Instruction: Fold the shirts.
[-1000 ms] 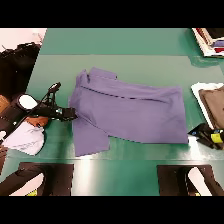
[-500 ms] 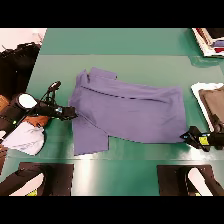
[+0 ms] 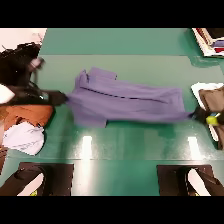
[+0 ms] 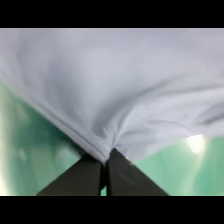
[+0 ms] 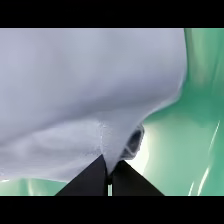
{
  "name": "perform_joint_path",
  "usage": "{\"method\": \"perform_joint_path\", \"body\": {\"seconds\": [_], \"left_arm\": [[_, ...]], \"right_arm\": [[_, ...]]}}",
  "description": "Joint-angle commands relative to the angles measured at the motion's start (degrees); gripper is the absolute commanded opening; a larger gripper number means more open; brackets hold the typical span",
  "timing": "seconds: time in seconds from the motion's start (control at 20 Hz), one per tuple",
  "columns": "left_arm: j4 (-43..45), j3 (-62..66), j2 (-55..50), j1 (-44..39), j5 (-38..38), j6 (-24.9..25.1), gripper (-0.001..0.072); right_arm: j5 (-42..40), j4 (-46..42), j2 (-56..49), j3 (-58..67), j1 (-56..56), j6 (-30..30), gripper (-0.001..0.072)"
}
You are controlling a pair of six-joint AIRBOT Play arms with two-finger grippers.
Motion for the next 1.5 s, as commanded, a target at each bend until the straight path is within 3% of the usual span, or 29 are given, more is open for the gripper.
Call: {"method": "perform_joint_path", "body": {"seconds": [0.0,0.15,0.4,0.55,0.75,0.9,1.2,1.35,1.45], "left_arm": [[3.5,17.8,6.0,0.0,-4.1,-0.9,0.0022],[3.5,37.5,6.9,0.0,-5.1,-0.9,0.0022],[3.5,61.9,6.9,0.0,-2.0,-1.0,0.0022],[3.7,66.7,6.9,0.0,4.5,-0.7,0.0021],[5.0,61.5,4.7,0.0,2.4,-0.7,0.0022],[4.9,51.2,0.5,0.0,-1.6,-0.8,0.0022],[3.8,35.9,-17.2,0.0,-9.3,-0.7,0.0023],[4.5,33.4,-29.3,0.0,-7.8,-0.6,0.0023],[4.5,33.4,-36.9,0.0,-2.3,1.2,0.0023]], "right_arm": [[-5.5,-0.2,6.2,16.9,2.0,-0.1,0.0015],[-8.2,-0.7,8.9,31.3,2.0,-0.2,0.0015],[-5.1,-5.5,8.2,51.4,2.0,-0.1,0.0015],[2.8,-9.8,4.2,63.4,1.9,-0.1,0.0015],[15.9,-10.9,-4.7,75.1,2.0,1.9,0.0014],[21.7,-9.3,-10.8,72.0,2.9,3.2,0.0014],[21.9,-9.2,-25.0,53.9,9.4,3.2,0.0014],[18.3,-9.2,-34.0,48.2,9.7,3.1,0.0014],[14.4,-9.1,-40.9,47.2,9.7,2.4,0.0015]]}}
